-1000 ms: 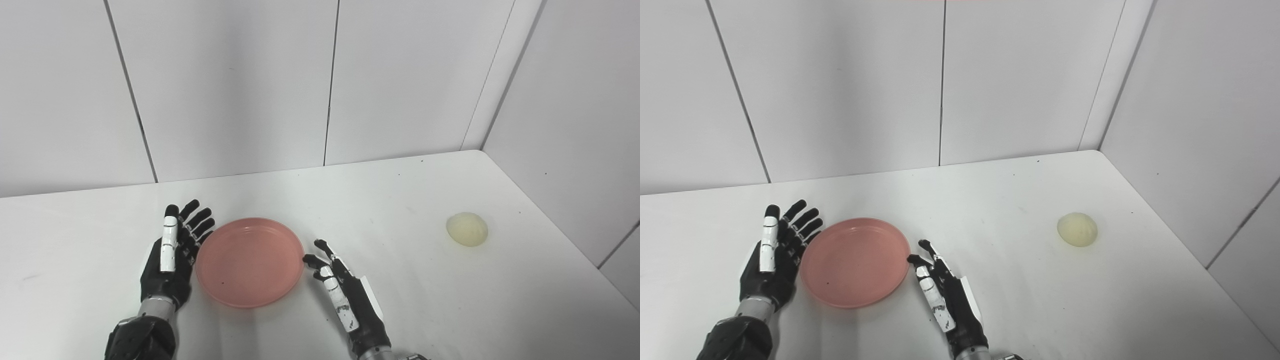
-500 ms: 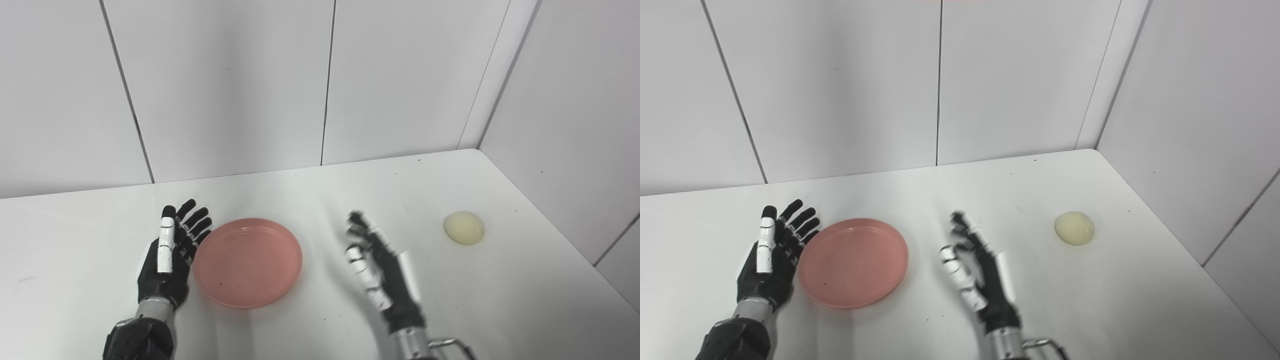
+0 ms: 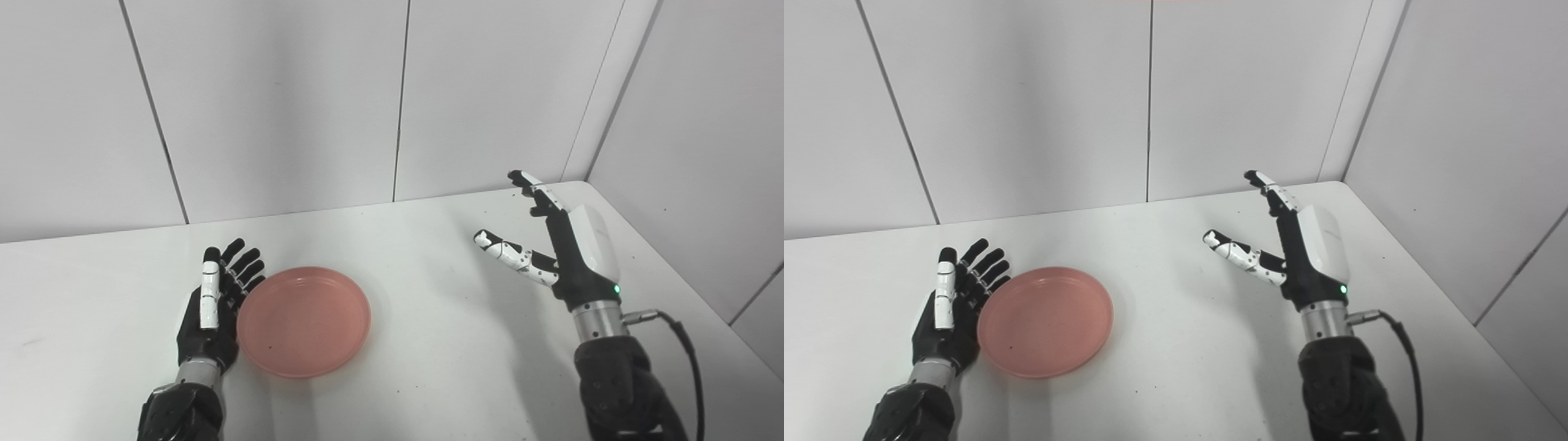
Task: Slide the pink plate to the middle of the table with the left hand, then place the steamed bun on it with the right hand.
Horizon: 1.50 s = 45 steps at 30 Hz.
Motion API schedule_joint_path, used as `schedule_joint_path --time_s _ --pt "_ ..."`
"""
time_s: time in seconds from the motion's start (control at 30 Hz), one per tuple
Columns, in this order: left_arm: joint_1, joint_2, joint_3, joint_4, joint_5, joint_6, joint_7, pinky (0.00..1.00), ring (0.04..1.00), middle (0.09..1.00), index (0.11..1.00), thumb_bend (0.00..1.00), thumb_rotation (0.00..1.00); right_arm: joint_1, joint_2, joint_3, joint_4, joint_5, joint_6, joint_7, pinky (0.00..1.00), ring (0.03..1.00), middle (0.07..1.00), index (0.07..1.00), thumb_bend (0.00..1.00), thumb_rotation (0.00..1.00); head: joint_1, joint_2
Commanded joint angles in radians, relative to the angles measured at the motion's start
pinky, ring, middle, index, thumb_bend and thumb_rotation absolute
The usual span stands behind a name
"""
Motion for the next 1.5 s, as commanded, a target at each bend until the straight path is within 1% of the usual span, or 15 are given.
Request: schedule_joint_path --time_s 0.0,0.1,0.23,0.33,0.5,0.57,0.77,1.0,1.07,1.1,1.2,1.23,1.3,1.4,1.47 --pt "-0.016 -0.008 -0.006 0.021 0.005 0.0 0.005 0.83 0.842 0.824 0.84 0.71 0.91 -0.048 -0.078 -0.002 -0.041 -0.057 0.048 0.062 0.72 0.835 0.844 0.828 0.86 0.71 0.001 0.0" --pt "-0.02 -0.012 -0.006 0.034 0.004 -0.007 0.007 0.84 0.844 0.824 0.839 0.7 0.91 -0.074 -0.16 0.009 -0.027 -0.109 0.102 0.164 0.71 0.839 0.846 0.839 0.89 0.67 0.007 -0.008" --pt "-0.026 -0.014 -0.006 0.048 0.007 -0.012 0.012 0.83 0.841 0.82 0.836 0.7 0.91 -0.117 -0.255 0.037 0.01 -0.184 0.145 0.308 0.68 0.837 0.834 0.826 0.92 0.53 0.008 -0.012" --pt "-0.029 -0.015 -0.006 0.053 0.006 -0.013 0.012 0.83 0.842 0.819 0.836 0.7 0.91 -0.155 -0.28 0.042 0.064 -0.258 0.148 0.42 0.66 0.839 0.841 0.811 0.94 0.46 0.01 -0.015" --pt "-0.033 -0.016 -0.004 0.061 0.006 -0.019 0.013 0.83 0.842 0.818 0.836 0.69 0.91 -0.2 -0.287 0.042 0.152 -0.38 0.149 0.557 0.72 0.859 0.857 0.8 0.94 0.44 0.015 -0.016" --pt "-0.036 -0.016 -0.003 0.063 0.005 -0.018 0.013 0.82 0.84 0.817 0.837 0.69 0.91 -0.209 -0.301 0.051 0.192 -0.402 0.148 0.57 0.72 0.844 0.847 0.789 0.95 0.45 0.014 -0.016" --pt "-0.041 -0.018 -0.001 0.067 0.002 -0.013 0.013 0.82 0.837 0.814 0.832 0.69 0.9 -0.222 -0.335 0.065 0.329 -0.378 0.137 0.51 0.67 0.744 0.767 0.765 0.98 0.47 0.021 -0.018" --pt "-0.04 -0.022 0.005 0.07 -0.005 -0.011 0.014 0.82 0.833 0.802 0.83 0.68 0.89 -0.245 -0.366 0.102 0.483 -0.327 0.134 0.471 0.7 0.781 0.788 0.764 1.0 0.54 0.024 -0.022" --pt "-0.038 -0.022 0.005 0.068 -0.006 -0.011 0.012 0.82 0.833 0.808 0.83 0.69 0.89 -0.25 -0.369 0.108 0.506 -0.311 0.141 0.464 0.57 0.68 0.743 0.752 1.0 0.52 0.027 -0.019" --pt "-0.037 -0.022 0.005 0.066 -0.006 -0.01 0.011 0.82 0.834 0.81 0.833 0.69 0.89 -0.252 -0.371 0.111 0.516 -0.304 0.141 0.458 0.49 0.587 0.674 0.745 1.0 0.51 0.027 -0.019" --pt "-0.033 -0.024 0.004 0.057 -0.006 -0.004 0.012 0.82 0.832 0.809 0.837 0.69 0.89 -0.253 -0.38 0.121 0.536 -0.285 0.14 0.448 0.43 0.51 0.614 0.74 1.0 0.5 0.03 -0.013" --pt "-0.031 -0.025 0.004 0.053 -0.006 -0.002 0.013 0.81 0.829 0.807 0.835 0.69 0.89 -0.254 -0.383 0.125 0.545 -0.276 0.14 0.451 0.34 0.408 0.517 0.74 1.0 0.49 0.031 -0.01" --pt "-0.028 -0.027 0.004 0.046 -0.005 0.006 0.017 0.81 0.827 0.806 0.832 0.69 0.89 -0.256 -0.386 0.129 0.562 -0.25 0.141 0.451 0.26 0.327 0.44 0.738 1.0 0.47 0.034 -0.007" --pt "-0.026 -0.027 0.003 0.043 -0.005 0.01 0.018 0.82 0.828 0.81 0.836 0.7 0.89 -0.257 -0.392 0.137 0.575 -0.218 0.142 0.454 0.22 0.285 0.395 0.729 1.0 0.45 0.037 -0.005" --pt "-0.027 -0.026 0.003 0.046 -0.005 0.009 0.018 0.82 0.827 0.807 0.843 0.69 0.9 -0.257 -0.397 0.148 0.578 -0.202 0.145 0.471 0.27 0.351 0.467 0.721 1.0 0.47 0.037 -0.003"
